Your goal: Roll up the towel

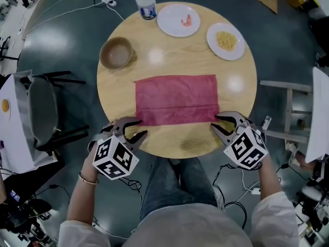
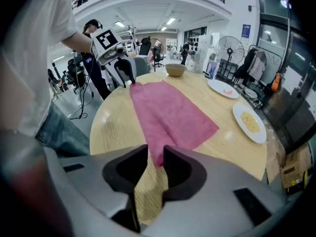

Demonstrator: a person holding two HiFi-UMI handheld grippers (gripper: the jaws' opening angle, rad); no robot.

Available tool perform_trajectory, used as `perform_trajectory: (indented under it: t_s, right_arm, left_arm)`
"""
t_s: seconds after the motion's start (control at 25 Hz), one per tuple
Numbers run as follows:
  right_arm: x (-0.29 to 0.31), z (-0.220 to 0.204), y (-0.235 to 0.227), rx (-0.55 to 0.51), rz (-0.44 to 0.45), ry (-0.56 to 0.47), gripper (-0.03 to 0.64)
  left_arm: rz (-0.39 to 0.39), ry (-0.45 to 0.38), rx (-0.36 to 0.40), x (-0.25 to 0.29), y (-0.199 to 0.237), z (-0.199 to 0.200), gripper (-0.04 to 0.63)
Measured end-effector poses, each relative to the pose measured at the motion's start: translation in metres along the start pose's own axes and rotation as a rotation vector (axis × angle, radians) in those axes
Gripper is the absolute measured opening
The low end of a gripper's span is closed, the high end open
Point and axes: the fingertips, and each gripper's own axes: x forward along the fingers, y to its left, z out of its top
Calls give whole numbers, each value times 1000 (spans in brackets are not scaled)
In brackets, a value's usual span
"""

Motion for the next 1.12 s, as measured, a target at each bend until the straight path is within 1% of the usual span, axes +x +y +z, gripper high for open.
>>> perform_trajectory:
  t_s: [0.36,0.56,0.68,0.84,0.96,1.12]
  right_arm:
    - [14,-4,2,-15,-16,8,92]
    - [16,-5,-2,-12,-53,0,62]
    - [15,-5,-3,-6,-65,-12,41]
    - [13,-7,0,12,-61,-12,16]
    - [11,-10,6,18,-44,-1,14]
    - [5,-16,21,36,4,15,14]
  left_arm:
    - [19,9,15,14,4,-8,116]
    - [62,21,54,18,8,-10,64]
    - [66,13,30,18,10,-10,52]
    - [51,19,8,16,8,-10,32]
    - [4,27,-10,14,-1,-11,27]
    - [-50,31,-37,9,-18,-13,26]
